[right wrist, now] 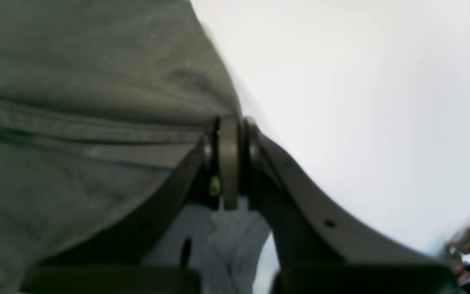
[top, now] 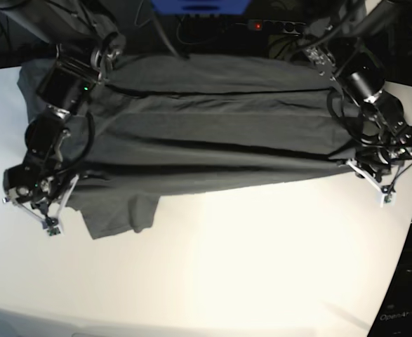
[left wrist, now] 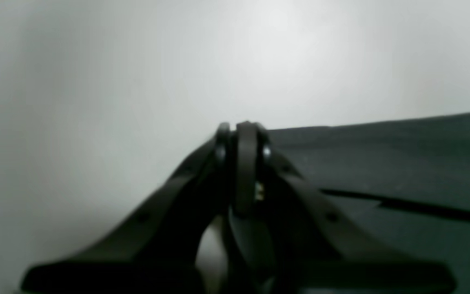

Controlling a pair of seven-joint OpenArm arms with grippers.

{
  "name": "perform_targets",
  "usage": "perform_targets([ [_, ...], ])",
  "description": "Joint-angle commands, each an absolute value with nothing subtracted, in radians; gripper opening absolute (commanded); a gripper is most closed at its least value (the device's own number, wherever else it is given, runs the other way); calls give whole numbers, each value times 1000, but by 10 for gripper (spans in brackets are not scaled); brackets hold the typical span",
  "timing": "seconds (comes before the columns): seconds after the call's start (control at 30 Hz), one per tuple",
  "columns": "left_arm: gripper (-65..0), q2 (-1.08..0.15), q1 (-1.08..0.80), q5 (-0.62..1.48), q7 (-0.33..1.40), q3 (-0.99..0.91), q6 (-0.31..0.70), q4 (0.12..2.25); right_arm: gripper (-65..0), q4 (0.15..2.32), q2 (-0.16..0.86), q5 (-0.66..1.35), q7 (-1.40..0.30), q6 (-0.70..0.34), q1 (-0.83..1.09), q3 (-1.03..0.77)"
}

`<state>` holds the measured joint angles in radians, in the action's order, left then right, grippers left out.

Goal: Fold the T-shirt properly
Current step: 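Lift the hem with both grippers and fold it over toward the collar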

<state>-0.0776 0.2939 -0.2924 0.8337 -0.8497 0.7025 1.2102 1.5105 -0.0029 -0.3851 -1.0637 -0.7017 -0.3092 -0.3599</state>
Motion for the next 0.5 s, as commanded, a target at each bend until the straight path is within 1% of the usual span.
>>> perform_targets([
  [0.0, -627, -84, 311, -288, 826, -848, 698, 1239, -649, 1552, -1, -387, -1056, -698, -318, -352],
  [0.17, -627, -79, 300, -285, 831, -848, 698, 1260, -649, 1643, -4, -387, -1058, -698, -275, -332],
  [0.37, -627, -73, 302, -283, 831, -848, 698, 1262, -649, 1716, -1, -389, -1064, -698, -268, -332],
  [0.47, -627, -48, 302, -283, 831, -848, 698, 1264, -649, 1748, 12, -389, -1064, -698, -257, -337],
])
